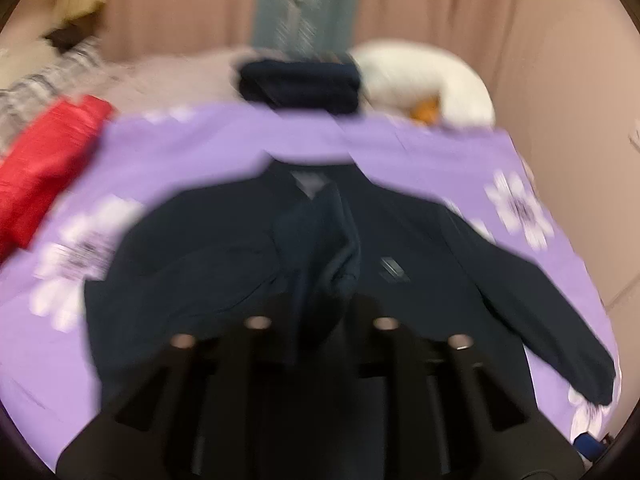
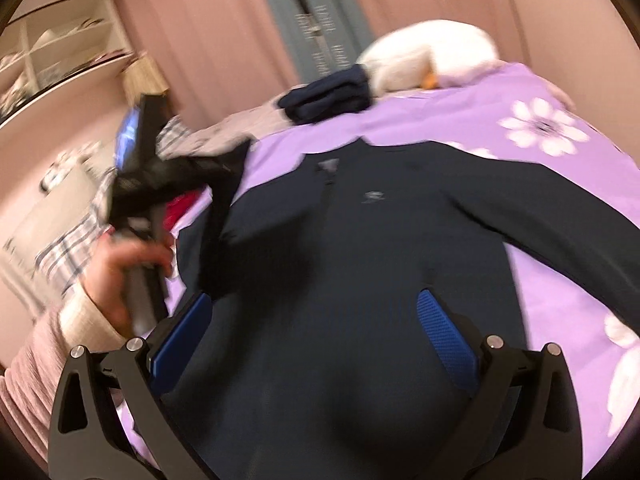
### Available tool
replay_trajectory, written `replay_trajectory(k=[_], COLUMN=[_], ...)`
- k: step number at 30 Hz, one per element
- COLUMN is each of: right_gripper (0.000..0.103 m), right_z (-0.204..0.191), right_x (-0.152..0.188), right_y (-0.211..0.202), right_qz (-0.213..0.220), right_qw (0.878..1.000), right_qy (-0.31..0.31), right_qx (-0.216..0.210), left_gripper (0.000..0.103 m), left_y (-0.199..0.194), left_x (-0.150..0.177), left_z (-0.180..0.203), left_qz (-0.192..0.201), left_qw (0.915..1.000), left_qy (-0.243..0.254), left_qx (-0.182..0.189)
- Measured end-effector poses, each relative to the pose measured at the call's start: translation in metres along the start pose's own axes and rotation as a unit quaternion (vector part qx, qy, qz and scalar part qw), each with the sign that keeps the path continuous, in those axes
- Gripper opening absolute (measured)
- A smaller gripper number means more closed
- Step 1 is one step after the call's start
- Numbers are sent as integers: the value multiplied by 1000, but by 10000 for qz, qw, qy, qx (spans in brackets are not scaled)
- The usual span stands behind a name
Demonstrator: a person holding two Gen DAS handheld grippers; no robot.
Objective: Fold large clothes
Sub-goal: 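Lay the held sleeve across the jacket chest with the left tool while the right tool grasps the other cuff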
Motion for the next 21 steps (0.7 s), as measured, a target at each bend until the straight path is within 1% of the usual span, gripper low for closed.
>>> replay_trajectory(k=[1,2,4,6,8,10,11,12,13,14,15,16,17,18,19,20,21], right_gripper=[102,102,102,102,102,102,102,102,102,102,102,102,102,102,102,100,95], right_z=[7,18,33,44,45,43,38,32,26,20,11,2,-7,-12,-15,-17,-15], right_x=[1,3,8,11,12,12,11,9,6,3,0,0,-3,-4,-8,-12,-15], right_y=[0,-1,-1,7,19,38,46,61,70,84,107,118,140,153,176,198,211], right_qz=[-18,-49,-153,-274,-449,-644,-722,-847,-920,-1001,-1178,-1284,-1389,-1431,-1506,-1546,-1582], right_qw=[10000,9998,9993,9987,9979,9968,9964,9955,9947,9937,9912,9890,9872,9874,9872,9871,9867], right_qy=[72,162,273,370,439,464,437,364,321,296,256,225,153,81,-80,-221,-295], right_qx=[40,100,200,203,152,-41,-112,-238,-331,-407,-551,-692,-769,-673,-529,-350,-206], left_gripper=[79,86,86,86,87,91,91,91,91,91,91,91,91,91,91,91,91], left_y=[16,21,27,18,0,-22,-34,-39,-44,-49,-53,-58,-60,-62,-62,-64,-64], left_x=[10,15,31,35,37,39,46,50,58,64,73,84,91,99,106,113,119], left_z=[14,17,36,32,15,-20,-53,-74,-103,-124,-147,-173,-187,-201,-212,-225,-233], left_qz=[-159,-202,-251,-254,-121,31,105,126,143,144,142,132,115,90,72,62,41], left_qw=[9998,9997,9989,9977,9955,9928,9909,9894,9874,9859,9837,9802,9775,9739,9699,9641,9596], left_qy=[-6,-32,-62,-122,-325,-657,-949,-1141,-1382,-1540,-1717,-1936,-2082,-2249,-2415,-2634,-2792], left_qx=[79,104,400,616,884,997,949,884,753,641,514,387,324,289,299,319,337])
Point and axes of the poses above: each gripper's, at about its wrist camera, not at the fingertips, and y roughly the way its jaws point, z to its right, x to its underside, the point moved 10 cm from there along y, roughly the way its jaws point
